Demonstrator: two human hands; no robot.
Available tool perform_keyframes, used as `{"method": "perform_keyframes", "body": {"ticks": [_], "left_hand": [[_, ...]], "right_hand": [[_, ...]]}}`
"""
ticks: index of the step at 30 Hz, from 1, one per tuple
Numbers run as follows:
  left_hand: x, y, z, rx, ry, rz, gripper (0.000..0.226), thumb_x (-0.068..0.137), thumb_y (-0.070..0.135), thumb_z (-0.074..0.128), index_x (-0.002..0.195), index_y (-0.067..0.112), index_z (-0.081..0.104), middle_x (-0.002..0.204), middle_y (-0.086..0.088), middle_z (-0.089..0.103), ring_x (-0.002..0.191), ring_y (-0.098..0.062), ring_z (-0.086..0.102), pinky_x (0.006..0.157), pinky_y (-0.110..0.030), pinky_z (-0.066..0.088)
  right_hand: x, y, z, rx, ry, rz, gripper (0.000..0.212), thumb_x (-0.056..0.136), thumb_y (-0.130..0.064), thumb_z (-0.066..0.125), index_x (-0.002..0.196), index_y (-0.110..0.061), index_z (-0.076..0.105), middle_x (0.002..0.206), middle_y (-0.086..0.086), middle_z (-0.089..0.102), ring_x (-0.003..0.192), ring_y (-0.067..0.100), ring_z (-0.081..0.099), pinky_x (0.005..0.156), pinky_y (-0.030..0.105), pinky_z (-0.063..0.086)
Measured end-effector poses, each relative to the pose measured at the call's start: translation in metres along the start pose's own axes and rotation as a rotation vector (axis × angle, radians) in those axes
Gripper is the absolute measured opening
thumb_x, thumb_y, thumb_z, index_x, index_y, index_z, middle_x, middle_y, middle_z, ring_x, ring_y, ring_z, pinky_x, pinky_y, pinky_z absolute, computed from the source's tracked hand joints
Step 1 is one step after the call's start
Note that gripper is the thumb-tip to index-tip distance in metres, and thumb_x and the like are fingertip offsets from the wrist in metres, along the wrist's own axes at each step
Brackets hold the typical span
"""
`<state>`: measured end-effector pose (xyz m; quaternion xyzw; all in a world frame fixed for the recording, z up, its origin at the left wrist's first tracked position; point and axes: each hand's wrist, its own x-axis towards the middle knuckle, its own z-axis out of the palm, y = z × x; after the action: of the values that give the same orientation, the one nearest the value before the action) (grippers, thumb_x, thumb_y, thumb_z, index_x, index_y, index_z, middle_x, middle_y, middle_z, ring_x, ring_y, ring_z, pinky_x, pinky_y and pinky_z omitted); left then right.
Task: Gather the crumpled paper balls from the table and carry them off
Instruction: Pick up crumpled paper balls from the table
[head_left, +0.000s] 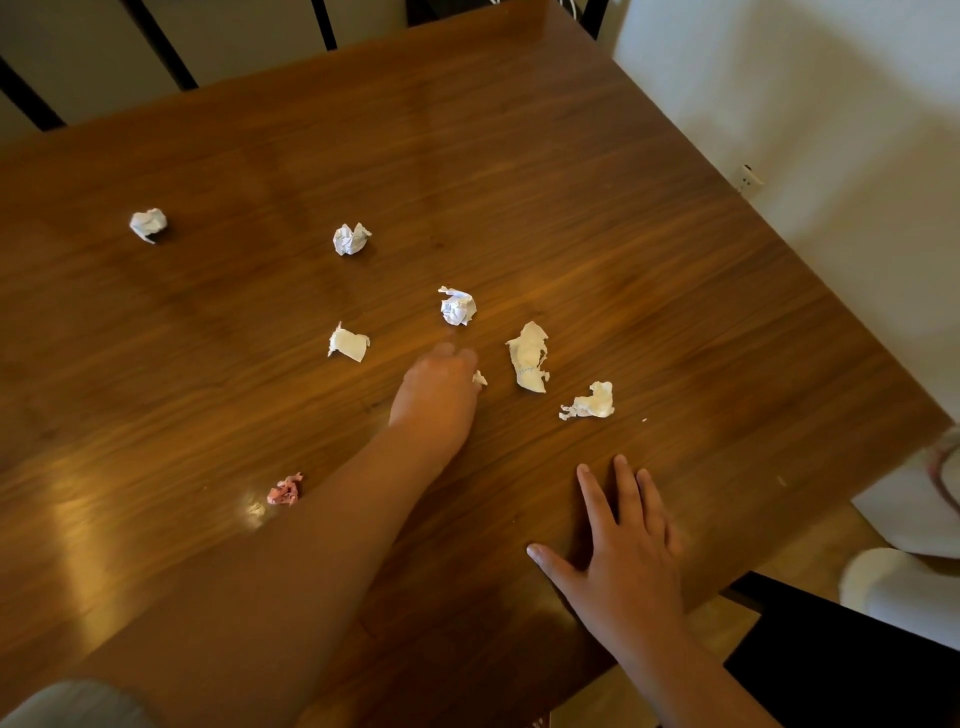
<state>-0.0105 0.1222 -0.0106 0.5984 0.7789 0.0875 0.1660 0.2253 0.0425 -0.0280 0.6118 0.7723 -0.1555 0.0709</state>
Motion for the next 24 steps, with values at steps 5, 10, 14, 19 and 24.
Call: {"method": "perform_keyframes", "body": {"ticks": [5,10,14,19,24], "left_hand": [[-0.036,-0.022,0.005,0.019,0.072,0.117,0.028,0.094,0.028,0.056,0.120,0.016,0.056,0.123,-0.003,0.047,0.111,-0.015,0.048,0.098,-0.032,0.047],[-0.093,-0.028,0.000,-0.358,-0.053,-0.147,0.015,0.092,0.036,0.056,0.103,0.045,0.050,0.102,0.013,0.060,0.082,-0.002,0.060,0.065,-0.014,0.046],[-0.143,-0.029,0.002,-1.122,-0.137,-0.553,0.020,0.096,0.025,0.053,0.095,0.043,0.061,0.087,0.005,0.064,0.064,-0.008,0.060,0.055,-0.020,0.046],[-0.196,-0.038,-0.008,-1.777,-0.202,-0.863,0.024,0.100,0.027,0.044,0.084,0.014,0.057,0.061,0.003,0.046,0.047,-0.007,0.038,0.040,-0.020,0.033],[-0.237,-0.054,-0.016,-1.970,-0.135,-0.956,0.039,0.089,0.044,0.058,0.061,0.019,0.048,0.053,0.004,0.036,0.042,-0.008,0.035,0.036,-0.020,0.032]], "right_hand": [[-0.002,0.000,-0.001,-0.015,0.010,-0.010,0.100,0.067,-0.093,0.022,0.151,-0.040,0.011,0.163,0.003,0.012,0.149,0.028,0.006,0.115,0.049,0.019],[-0.002,0.000,-0.010,-0.011,-0.047,-0.037,0.097,0.071,-0.087,0.032,0.152,-0.037,0.010,0.164,0.004,0.006,0.150,0.029,0.002,0.117,0.049,0.017],[-0.010,0.000,-0.021,-0.024,-0.139,-0.057,0.086,0.080,-0.073,0.046,0.151,-0.036,0.015,0.164,0.002,0.005,0.150,0.027,0.002,0.117,0.046,0.020],[-0.032,-0.001,-0.030,0.088,-0.211,-0.090,0.069,0.083,-0.062,0.054,0.143,-0.034,0.034,0.156,-0.002,0.028,0.144,0.023,0.023,0.110,0.043,0.035],[-0.024,0.003,-0.040,0.347,-0.201,-0.004,0.052,0.083,-0.050,0.064,0.130,-0.034,0.048,0.136,-0.005,0.050,0.114,0.012,0.052,0.090,0.033,0.052]]}}
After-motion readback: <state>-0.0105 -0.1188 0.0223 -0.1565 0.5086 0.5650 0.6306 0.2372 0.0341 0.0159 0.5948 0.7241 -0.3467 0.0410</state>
